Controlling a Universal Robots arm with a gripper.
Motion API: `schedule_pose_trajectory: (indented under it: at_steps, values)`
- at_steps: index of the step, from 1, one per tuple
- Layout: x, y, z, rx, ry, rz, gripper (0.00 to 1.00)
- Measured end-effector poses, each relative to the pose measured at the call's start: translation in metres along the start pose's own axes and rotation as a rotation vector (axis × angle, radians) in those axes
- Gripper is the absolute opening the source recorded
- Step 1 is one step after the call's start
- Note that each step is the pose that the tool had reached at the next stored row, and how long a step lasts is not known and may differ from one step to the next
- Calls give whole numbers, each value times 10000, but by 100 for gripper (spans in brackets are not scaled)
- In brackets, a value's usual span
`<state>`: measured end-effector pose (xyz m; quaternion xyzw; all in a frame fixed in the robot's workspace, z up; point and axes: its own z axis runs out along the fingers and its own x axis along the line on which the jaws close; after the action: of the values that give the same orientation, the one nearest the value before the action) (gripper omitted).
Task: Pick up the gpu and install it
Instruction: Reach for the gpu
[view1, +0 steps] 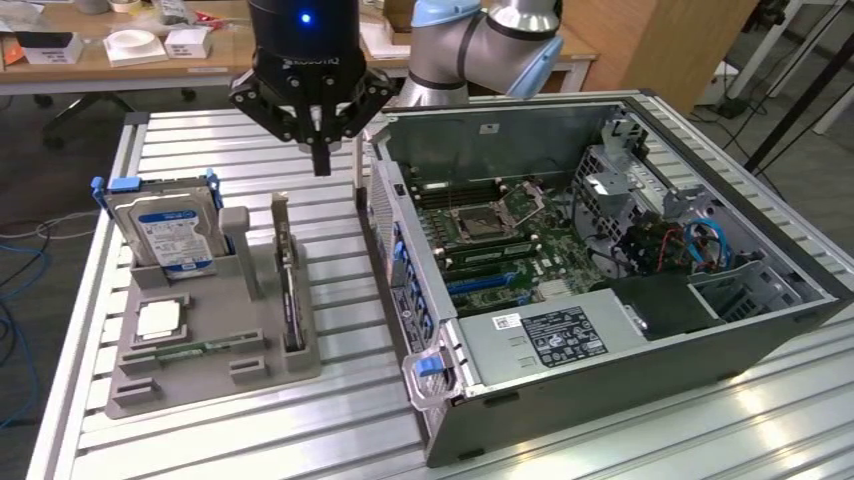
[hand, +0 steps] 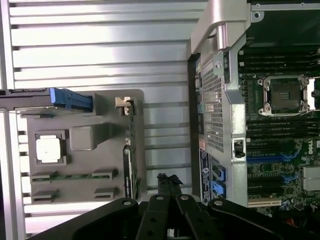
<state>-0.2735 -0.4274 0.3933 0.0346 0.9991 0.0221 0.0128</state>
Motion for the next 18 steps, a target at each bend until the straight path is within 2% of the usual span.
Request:
schedule_pose_trajectory:
  at_steps: [18]
  values:
    - [207,-71,-8,0,0,1,11]
